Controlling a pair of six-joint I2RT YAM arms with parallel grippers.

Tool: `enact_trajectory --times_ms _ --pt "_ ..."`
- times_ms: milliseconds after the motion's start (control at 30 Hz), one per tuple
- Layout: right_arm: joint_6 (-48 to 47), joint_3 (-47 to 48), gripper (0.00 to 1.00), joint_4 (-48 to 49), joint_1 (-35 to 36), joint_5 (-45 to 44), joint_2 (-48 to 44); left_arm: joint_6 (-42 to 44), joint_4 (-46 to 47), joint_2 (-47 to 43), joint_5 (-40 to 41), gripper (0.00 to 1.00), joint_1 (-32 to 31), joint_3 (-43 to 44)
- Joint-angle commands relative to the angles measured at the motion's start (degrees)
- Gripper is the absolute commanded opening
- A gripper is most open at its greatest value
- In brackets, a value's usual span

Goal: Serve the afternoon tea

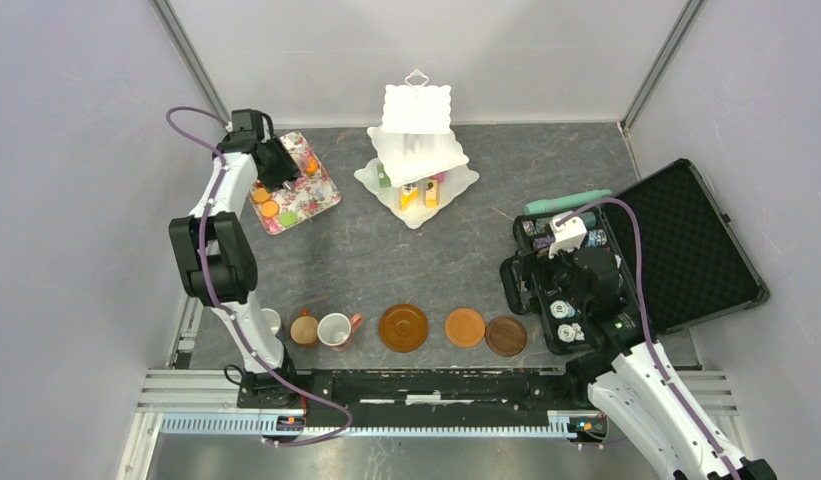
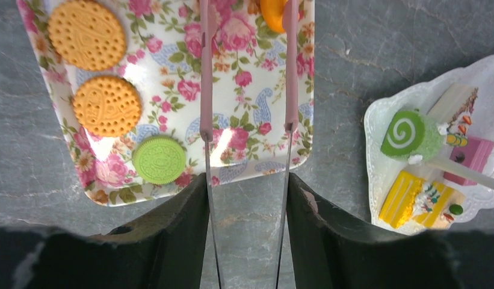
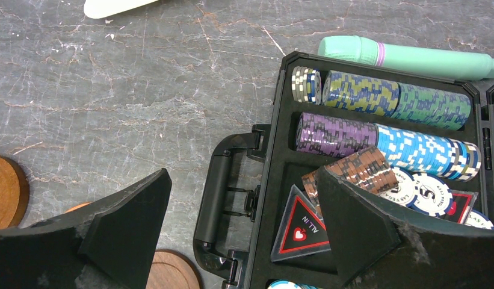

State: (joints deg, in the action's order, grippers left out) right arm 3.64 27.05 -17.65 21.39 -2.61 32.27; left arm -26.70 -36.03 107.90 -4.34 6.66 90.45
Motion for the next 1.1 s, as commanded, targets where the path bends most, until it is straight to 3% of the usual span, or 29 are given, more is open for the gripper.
enact_trajectory --times_ms 0,567,600,633,833,933,1067 --pt "0.1 0.2 0.98 1.3 0.3 -0.8 -0.5 3.2 -1.2 0.6 3.8 0.54 0.2 4.9" --pt "0.2 0.2 0.98 1.2 0.3 -0.7 -0.1 4.0 -2.6 5.4 5.8 0.56 0.5 11.4" --pt "0.2 0.2 0.98 1.2 -3.8 -0.7 -0.1 4.1 -2.7 5.9 5.8 0.56 0.5 11.8" --pt "0.2 0.2 0.98 1.2 0.2 -0.7 0.0 4.2 -3.1 6.5 6.1 0.56 0.5 12.5" --pt "0.3 0.3 0.98 1.1 0.3 -1.0 0.0 4.6 -3.9 8.4 7.0 0.56 0.5 12.9" --pt "0.2 0.3 0.98 1.1 0.3 -1.0 0.1 4.6 -3.8 8.6 7.0 0.54 0.5 12.3" --pt "0.2 0.3 0.98 1.1 0.4 -1.0 -0.1 4.6 -3.7 7.0 7.6 0.42 0.5 12.0"
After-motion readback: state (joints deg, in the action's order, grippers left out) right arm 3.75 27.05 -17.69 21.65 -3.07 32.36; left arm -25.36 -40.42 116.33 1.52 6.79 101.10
